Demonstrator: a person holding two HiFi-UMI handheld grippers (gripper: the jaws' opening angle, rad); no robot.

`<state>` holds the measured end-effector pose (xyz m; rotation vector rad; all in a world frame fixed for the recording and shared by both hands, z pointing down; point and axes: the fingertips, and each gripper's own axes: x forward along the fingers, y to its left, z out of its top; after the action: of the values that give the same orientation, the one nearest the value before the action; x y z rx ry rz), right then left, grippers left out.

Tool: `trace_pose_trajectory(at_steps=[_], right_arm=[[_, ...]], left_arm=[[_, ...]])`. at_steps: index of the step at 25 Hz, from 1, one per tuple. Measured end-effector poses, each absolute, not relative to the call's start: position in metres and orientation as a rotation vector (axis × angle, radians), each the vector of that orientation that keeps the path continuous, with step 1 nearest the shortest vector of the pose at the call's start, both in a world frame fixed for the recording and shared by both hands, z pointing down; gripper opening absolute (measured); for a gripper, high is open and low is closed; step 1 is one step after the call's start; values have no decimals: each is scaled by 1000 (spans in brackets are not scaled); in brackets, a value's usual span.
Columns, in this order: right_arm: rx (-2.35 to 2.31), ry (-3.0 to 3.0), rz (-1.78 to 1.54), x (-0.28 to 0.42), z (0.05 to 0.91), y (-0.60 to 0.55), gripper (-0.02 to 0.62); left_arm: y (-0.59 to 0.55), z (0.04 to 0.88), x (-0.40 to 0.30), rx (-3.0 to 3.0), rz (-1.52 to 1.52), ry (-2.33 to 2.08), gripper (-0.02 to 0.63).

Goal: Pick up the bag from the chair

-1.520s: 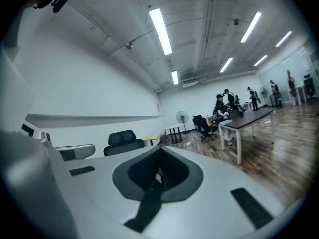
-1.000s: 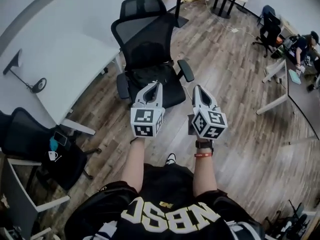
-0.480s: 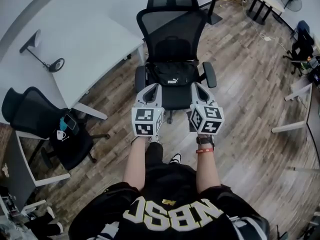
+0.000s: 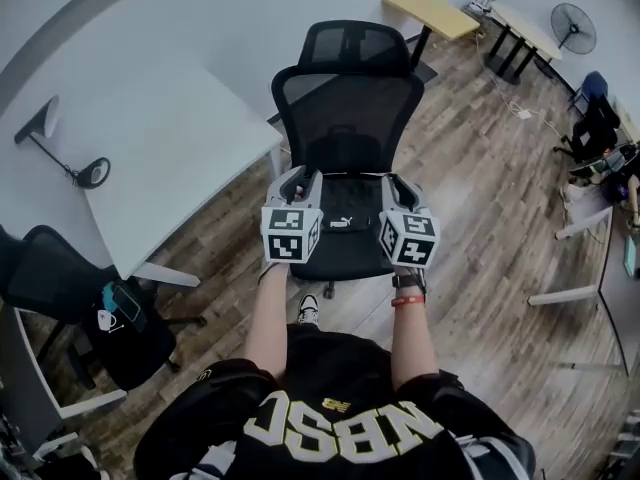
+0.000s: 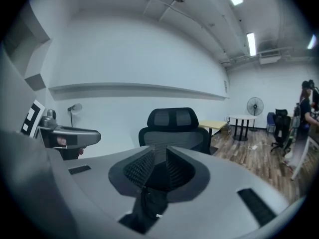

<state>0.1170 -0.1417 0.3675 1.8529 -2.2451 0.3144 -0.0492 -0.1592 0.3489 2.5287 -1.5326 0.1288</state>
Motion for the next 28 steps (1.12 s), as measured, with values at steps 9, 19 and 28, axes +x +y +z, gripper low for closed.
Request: trace_pose_trajectory(at_steps=[9,19,28], right_arm=[[1743,-2163,472,113,437,-216,163],[1480,-2091,674,138,551,-285,246],[1332,-1972,810,173,665,-330,298]], left_arm=[[-237,419,-54,2396,217,-1400,181],[-297,533,-35,2175,396,-1328,279],[-335,637,-16,2011,534,-1249,321]])
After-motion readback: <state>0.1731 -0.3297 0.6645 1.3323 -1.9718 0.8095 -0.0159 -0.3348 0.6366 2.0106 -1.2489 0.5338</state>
